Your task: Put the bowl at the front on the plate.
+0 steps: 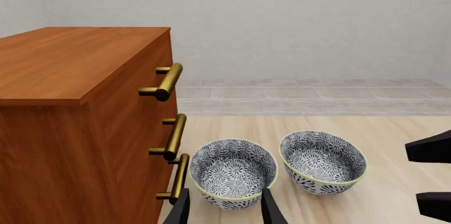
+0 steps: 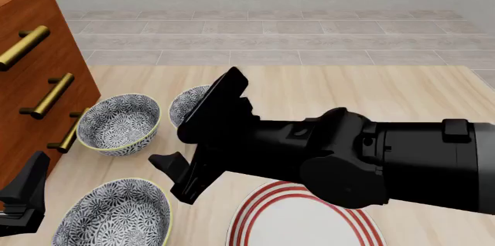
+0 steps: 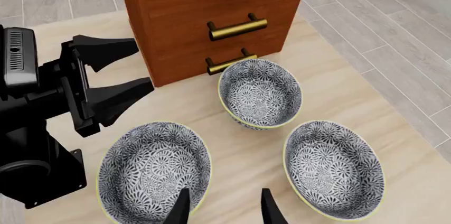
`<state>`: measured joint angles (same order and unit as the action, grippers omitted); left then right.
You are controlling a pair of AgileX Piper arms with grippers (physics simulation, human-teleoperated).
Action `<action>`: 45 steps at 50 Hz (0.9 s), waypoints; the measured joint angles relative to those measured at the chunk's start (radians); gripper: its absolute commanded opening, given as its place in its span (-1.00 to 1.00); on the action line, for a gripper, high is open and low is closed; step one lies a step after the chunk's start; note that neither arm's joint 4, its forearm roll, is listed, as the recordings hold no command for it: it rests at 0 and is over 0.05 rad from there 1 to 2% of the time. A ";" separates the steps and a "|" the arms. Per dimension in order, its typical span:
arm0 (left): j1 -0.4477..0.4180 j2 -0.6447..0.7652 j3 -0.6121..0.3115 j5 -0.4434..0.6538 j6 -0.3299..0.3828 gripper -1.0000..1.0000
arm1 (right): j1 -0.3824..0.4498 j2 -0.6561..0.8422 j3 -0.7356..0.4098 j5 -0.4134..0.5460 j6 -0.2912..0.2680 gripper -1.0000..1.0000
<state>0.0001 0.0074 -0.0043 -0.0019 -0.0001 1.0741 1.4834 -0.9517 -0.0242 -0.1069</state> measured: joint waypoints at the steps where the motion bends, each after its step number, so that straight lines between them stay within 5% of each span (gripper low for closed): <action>1: 0.000 0.000 0.000 0.000 0.000 1.00 | 0.002 0.005 -0.003 -0.001 0.000 1.00; 45: 0.000 0.000 0.000 0.000 0.000 1.00 | 0.047 0.198 -0.079 -0.058 0.012 1.00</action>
<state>0.0001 0.0075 -0.0043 -0.0019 -0.0001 1.1214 1.6810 -1.0303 -0.0821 -0.0946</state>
